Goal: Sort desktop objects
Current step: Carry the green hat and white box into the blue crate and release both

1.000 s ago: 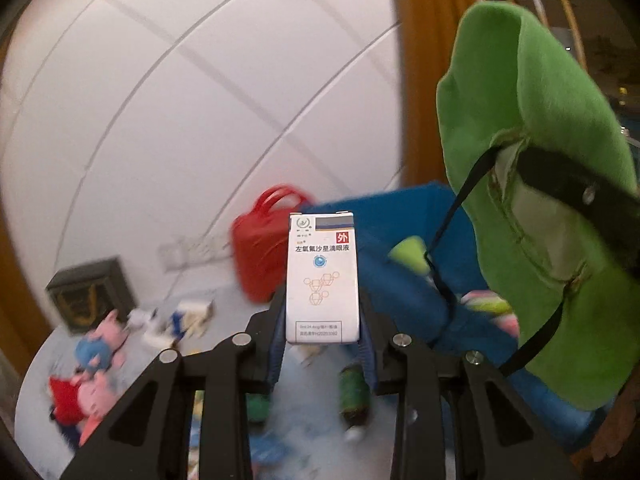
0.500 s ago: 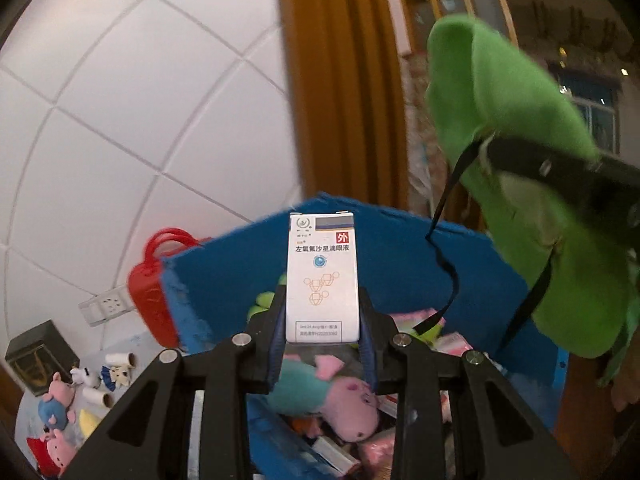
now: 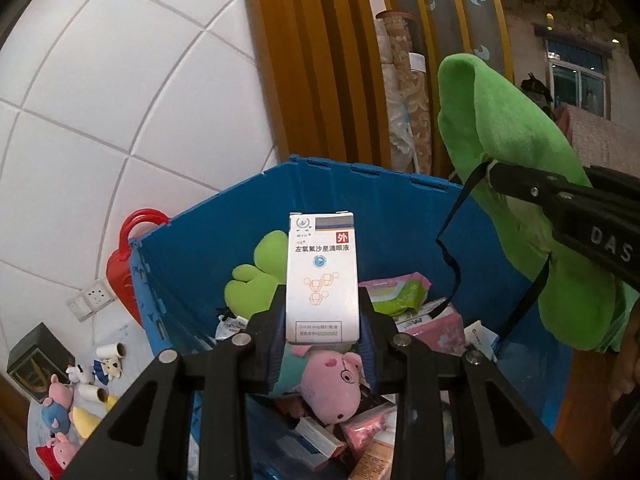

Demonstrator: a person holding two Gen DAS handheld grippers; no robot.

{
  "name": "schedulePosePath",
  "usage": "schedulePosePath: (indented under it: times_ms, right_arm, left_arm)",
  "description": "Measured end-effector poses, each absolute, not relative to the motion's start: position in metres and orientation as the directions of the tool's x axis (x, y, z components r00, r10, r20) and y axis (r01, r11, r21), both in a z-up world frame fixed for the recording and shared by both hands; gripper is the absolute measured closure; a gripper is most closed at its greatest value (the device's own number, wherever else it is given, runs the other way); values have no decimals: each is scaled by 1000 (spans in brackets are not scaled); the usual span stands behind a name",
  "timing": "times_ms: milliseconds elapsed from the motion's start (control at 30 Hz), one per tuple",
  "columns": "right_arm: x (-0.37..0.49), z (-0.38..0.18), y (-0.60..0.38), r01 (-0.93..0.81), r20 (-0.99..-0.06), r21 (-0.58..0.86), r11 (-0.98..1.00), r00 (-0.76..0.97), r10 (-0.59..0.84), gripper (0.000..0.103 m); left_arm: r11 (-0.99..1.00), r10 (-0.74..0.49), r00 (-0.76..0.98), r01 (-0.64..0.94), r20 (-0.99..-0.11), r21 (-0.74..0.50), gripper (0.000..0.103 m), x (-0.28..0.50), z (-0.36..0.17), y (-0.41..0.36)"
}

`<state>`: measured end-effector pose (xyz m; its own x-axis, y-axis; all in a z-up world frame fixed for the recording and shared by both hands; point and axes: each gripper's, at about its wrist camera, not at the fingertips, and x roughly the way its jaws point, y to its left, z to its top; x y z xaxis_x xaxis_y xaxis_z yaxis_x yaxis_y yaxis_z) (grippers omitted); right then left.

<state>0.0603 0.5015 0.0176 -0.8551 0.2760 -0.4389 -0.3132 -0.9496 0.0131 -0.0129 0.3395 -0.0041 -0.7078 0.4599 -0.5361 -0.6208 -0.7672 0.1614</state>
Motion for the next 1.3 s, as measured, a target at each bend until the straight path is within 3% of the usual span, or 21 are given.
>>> schedulePosePath:
  times_ms: [33,67,100,133,167,467,633,767,933,1300]
  right_arm:
    - [60,18,503,-328,-443,11,-945,-849,289,76]
    - [59,18,504,-340,-448,9,-941,-842,300,64]
    - [59,19,504,-355,-457,3,-935,-832,315,42]
    - [59,16,509,-364,-460,5,-931,-828,321,33]
    - [60,16,511,-368,-460,10,-930,-827,322,19]
    - [65,12,515,-386,-484,9,-923,-809,333,1]
    - [62,6,515,-310,-526,33,-950,-814,247,0]
    - [44,-10,511,-274,-645,-16,-962,-732,219,0]
    - [37,-36,524,-303,-748,38,-952,-641,174,0]
    - [57,-33,519,-348,-733,34,-937,-646,213,0]
  left_arm:
    - [-764,458,-705,-624,-542,166,64,-12,-5,341]
    - [-762,456,-704,-625,-544,170,45,-11,-6,341]
    - [-763,452,-708,-622,-543,175,33,-9,-6,342]
    - [-764,453,-713,-620,-536,178,15,-7,-6,341]
    - [-765,457,-719,-619,-524,181,11,-5,-6,340]
    - [-763,464,-700,-627,-542,158,11,-6,-10,336]
    - [-761,466,-690,-632,-554,147,11,-8,-13,334]
    - [-759,462,-685,-634,-563,148,11,-7,-16,331]
    - [-756,455,-680,-636,-575,154,11,-7,-21,330]
    - [-744,478,-663,-654,-576,136,11,-1,-20,328]
